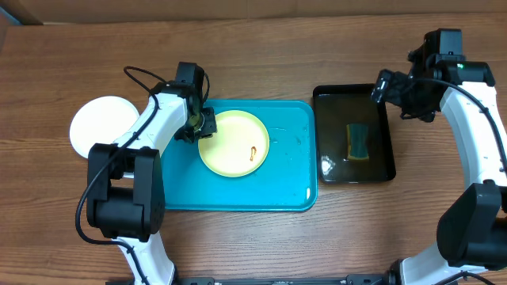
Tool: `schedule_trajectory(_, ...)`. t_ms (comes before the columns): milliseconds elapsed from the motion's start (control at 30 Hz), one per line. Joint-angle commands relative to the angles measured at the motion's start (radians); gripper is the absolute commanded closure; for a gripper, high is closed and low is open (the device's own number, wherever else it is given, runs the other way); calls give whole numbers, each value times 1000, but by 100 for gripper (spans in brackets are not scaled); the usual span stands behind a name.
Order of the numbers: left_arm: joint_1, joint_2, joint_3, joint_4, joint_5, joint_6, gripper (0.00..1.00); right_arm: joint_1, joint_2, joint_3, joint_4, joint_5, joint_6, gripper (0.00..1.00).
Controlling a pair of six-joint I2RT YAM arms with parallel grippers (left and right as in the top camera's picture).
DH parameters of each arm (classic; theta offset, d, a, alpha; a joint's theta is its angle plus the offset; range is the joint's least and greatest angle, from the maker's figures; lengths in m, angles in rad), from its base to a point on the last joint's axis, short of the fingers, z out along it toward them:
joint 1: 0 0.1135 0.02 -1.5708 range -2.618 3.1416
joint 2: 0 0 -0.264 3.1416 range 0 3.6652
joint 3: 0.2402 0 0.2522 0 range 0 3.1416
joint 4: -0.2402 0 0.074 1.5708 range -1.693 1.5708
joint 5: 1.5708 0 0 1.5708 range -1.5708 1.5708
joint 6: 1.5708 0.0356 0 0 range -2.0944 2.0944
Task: Clean dirty plates on tray and stack at the side
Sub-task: 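Move the left gripper to the yellow plate and grip its rim, then grasp the green sponge with the right gripper and dip it in water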
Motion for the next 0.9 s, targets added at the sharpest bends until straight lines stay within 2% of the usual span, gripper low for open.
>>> schedule_trajectory(0,3,10,-14,16,-9,18,75,9,-6,8,-22,-85,5,0)
schedule_trajectory(67,3,10,-25,14,-10,18,81,11,-3,7,-48,-85,5,1)
schedule_trajectory(167,3,10,-60,19,-10,-8,96,14,-3,-9,-82,-85,5,12)
schedule_trajectory(200,3,10,-78,27,-10,-24,96,18,-3,-14,-93,-84,3,14)
schedule_trajectory(267,3,10,-111,36,-10,-73,96,31,-3,-26,-103,-64,0,19)
schedule_trajectory(367,4,10,-151,34,-6,-123,96,74,-3,-37,-121,8,0,20)
schedule_trajectory(400,4,10,-158,32,-6,-122,96,92,-3,-41,-122,35,0,20)
schedule_trajectory(433,4,10,-162,28,-8,-117,91,109,-3,-44,-119,57,0,20)
schedule_trajectory(533,4,10,-162,26,-8,-64,85,168,-3,-58,-107,134,0,19)
schedule_trajectory(767,5,-2,-145,0,-29,-6,78,243,-3,-161,-51,199,8,20)
schedule_trajectory(867,5,-11,-129,-24,-39,-6,77,245,-3,-255,42,200,27,20)
